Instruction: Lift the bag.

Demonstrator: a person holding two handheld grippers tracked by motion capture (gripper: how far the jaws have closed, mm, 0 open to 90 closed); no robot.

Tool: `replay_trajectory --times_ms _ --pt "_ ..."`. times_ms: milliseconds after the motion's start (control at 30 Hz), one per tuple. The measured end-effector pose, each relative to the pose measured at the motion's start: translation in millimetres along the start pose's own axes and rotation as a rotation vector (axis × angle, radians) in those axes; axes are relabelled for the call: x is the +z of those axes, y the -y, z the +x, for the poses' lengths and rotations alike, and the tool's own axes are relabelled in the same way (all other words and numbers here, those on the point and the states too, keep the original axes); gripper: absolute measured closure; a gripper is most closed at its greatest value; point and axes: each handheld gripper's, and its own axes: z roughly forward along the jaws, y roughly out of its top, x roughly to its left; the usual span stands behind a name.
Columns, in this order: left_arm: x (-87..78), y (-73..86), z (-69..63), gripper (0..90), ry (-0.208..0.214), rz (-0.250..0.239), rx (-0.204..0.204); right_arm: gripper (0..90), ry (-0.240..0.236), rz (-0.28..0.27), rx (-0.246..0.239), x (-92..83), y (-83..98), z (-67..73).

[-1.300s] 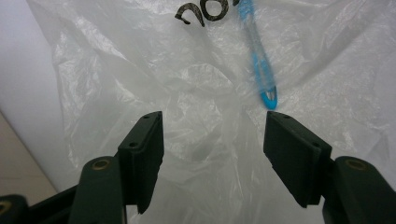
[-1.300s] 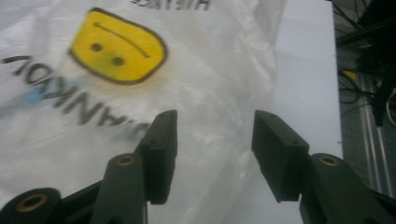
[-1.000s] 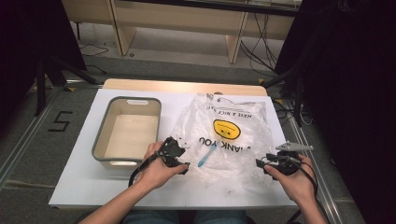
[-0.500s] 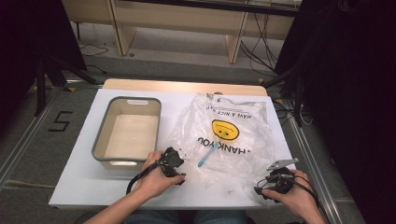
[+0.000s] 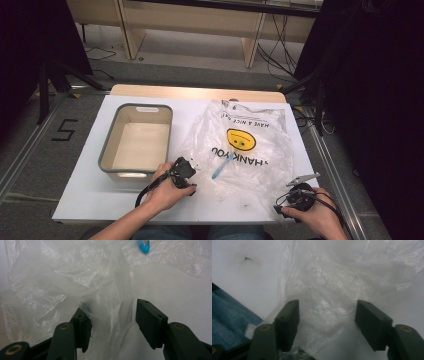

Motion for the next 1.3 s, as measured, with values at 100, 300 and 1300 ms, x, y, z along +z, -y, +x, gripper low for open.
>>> replay_trajectory --times_ms 100,300,1300 --pt "0.6 -0.4 0.9 49.3 -0.001 -0.006 -0.003 65.1 0.063 0.021 -0.018 -2.2 -2.0 -2.7" --pt "1.3 -1.1 1.8 49.2 -0.001 -0.014 -0.010 90.0 0.058 0.025 -0.037 -1.6 -5.0 -5.8" --pt "-24.0 3.5 -7.3 33.9 -0.008 -0.144 0.037 90.0 0.286 -0.106 -0.007 3.2 -21.9 -57.0"
